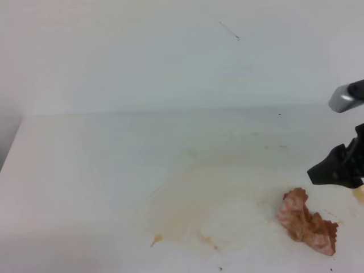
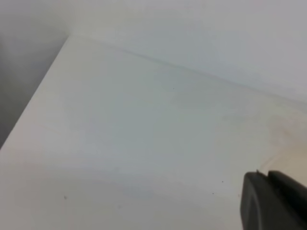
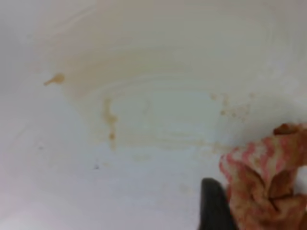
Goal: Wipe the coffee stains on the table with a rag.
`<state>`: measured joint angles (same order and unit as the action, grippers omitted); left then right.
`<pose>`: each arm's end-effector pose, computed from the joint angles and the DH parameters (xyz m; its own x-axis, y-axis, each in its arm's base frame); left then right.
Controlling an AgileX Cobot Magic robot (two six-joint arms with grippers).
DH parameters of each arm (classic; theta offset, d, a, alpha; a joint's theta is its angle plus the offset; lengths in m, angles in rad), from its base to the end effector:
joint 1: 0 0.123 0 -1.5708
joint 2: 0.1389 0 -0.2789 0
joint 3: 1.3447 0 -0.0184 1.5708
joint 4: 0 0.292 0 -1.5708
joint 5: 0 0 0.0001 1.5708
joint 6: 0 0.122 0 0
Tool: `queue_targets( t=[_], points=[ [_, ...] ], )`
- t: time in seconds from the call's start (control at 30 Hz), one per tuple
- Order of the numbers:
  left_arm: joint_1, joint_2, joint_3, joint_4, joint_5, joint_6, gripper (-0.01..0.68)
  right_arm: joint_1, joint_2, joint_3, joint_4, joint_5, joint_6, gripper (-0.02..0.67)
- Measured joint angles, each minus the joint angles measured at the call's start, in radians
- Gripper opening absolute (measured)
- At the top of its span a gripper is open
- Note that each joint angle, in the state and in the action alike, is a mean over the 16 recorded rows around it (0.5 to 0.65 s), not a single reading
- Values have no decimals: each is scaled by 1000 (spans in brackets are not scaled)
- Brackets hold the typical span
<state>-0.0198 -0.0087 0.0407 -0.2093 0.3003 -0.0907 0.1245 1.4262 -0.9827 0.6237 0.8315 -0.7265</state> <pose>0.1321 -0.0101 0.1648 -0.2495 -0.2814 -0.9266 0.0083 0.9562 -0.2926 0.3208 0.0933 0.2200 -0.7590 -0.3419 -0.5541 -0.5389 0.8075 0.2399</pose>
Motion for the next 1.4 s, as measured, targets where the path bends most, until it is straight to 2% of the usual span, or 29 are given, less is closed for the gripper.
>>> queue_targets(
  t=[0.23,0.37,0.73,1.03,1.23,1.4],
  points=[
    [0,7,0,0,1,0,-5,0,-175,-3,-60,121,78,94],
    [0,7,0,0,2,0,-5,0,-284,-3,-86,177,114,21],
    [0,9,0,0,2,0,-5,0,-526,-2,-91,253,125,2],
    [0,7,0,0,0,0,-4,-2,-597,-2,-89,281,124,2],
    [0,7,0,0,1,0,-4,-29,-668,5,-101,251,127,1],
    [0,7,-3,0,1,0,-4,-64,-780,57,-111,128,129,1]
  ],
)
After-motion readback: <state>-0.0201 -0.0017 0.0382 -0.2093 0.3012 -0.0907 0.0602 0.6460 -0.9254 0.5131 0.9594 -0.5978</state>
